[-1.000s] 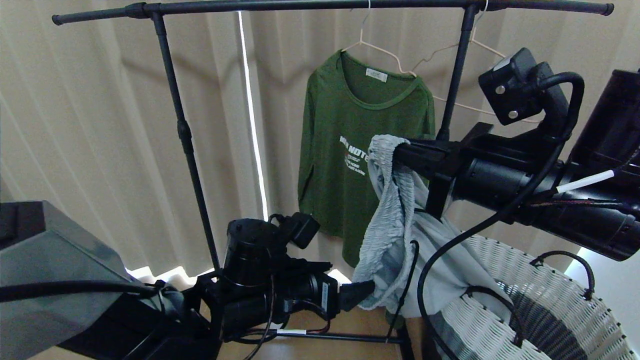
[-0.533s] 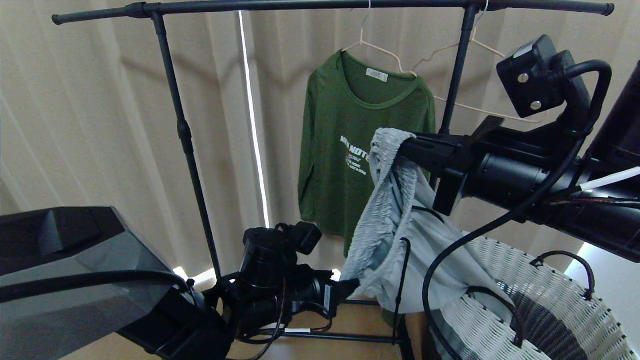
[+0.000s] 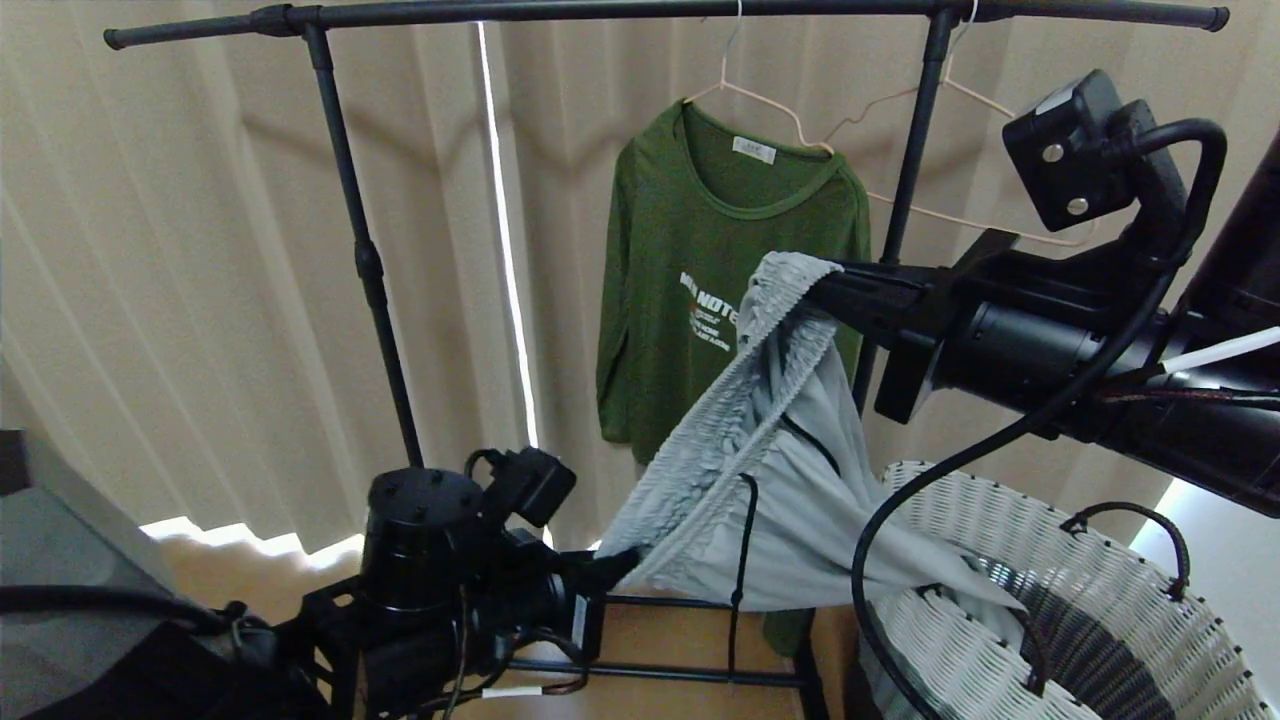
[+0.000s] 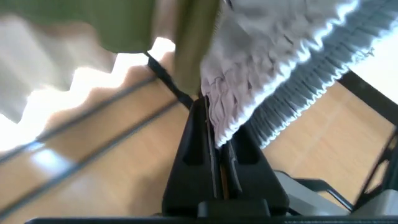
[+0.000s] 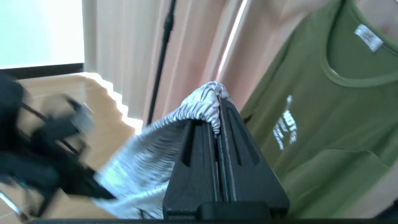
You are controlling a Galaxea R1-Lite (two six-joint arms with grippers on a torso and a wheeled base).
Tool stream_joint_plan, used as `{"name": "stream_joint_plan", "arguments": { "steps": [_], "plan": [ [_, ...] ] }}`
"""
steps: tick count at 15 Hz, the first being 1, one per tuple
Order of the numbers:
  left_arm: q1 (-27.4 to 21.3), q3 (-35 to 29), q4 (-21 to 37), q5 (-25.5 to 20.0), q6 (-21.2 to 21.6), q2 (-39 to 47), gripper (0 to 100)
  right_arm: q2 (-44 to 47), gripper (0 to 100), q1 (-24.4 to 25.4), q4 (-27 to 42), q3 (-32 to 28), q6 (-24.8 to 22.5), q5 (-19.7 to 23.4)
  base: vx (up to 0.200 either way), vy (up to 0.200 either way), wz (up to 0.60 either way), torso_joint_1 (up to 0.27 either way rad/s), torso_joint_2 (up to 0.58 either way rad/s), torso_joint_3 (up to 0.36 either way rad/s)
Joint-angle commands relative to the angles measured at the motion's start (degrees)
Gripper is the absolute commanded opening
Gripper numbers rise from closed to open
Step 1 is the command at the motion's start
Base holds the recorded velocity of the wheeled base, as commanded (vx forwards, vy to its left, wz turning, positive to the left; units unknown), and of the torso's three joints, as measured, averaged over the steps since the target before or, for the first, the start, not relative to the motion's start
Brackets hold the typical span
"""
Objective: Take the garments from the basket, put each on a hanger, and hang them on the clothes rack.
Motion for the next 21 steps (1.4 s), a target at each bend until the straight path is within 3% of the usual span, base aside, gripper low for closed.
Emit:
{"name": "stream_joint_plan", "arguments": {
  "steps": [1, 2, 3, 6, 9, 12, 14, 16, 17, 21],
  "plan": [
    [4.7, -0.6, 4.5, -0.7, 1.0, -10.4, 0, 0.9, 0, -0.7, 0.0, 0.0, 0.0, 0.0, 0.0, 0.0, 0.0, 0.0, 0.0, 0.0],
    [9.7, -7.2, 21.1, -4.6, 1.3, -20.2, 0, 1.5, 0, -1.3, -0.1, -0.3, 0.0, 0.0, 0.0, 0.0, 0.0, 0.0, 0.0, 0.0],
    [12.7, -11.4, 29.7, -7.8, 1.3, -24.6, 0, 2.0, 0, -1.3, -0.1, -0.7, 0.0, 0.0, 0.0, 0.0, 0.0, 0.0, 0.0, 0.0],
    [20.9, -23.6, 44.6, -10.2, 1.3, -30.2, 0, 3.8, 0, -1.3, -0.4, -3.5, 1.0, 0.0, 0.0, 0.0, 0.0, 0.0, 0.0, 0.0],
    [25.5, -31.8, 51.3, -10.3, 1.3, -32.9, 0, 5.7, 0, -1.4, -4.4, -5.8, 1.7, 0.0, 0.0, 0.0, 0.0, 0.0, 0.0, 0.0],
    [24.8, -36.6, 53.0, -10.3, 1.4, -33.5, 0, 5.7, 0, -4.2, -4.7, -6.8, 1.3, -0.3, 0.0, 0.0, 0.0, 0.0, 0.0, 0.0],
    [17.9, -38.8, 54.6, -9.9, 3.6, -33.1, 0, 4.6, 0, -9.0, -4.3, -6.5, 0.3, -0.4, 0.0, 0.0, 0.0, 0.0, 0.0, 0.0],
    [15.3, -40.6, 59.5, -9.4, 6.0, -32.3, 0, 4.1, 0, -12.8, -3.5, -6.1, 0.3, -0.5, 0.0, 0.0, 0.0, 0.0, 0.0, 0.0],
    [13.8, -43.5, 62.6, -6.5, 6.5, -30.6, 0, 3.9, 0, -15.6, -3.3, -5.8, 0.3, -0.5, 0.0, 0.0, 0.0, 0.0, 0.0, 0.0],
    [8.2, -45.3, 62.7, 0.0, 6.2, -26.6, 0, 3.7, 0, -17.2, -3.4, -5.7, 0.3, -0.6, 0.0, 0.0, 0.0, 0.0, 0.0, 0.0]
  ]
}}
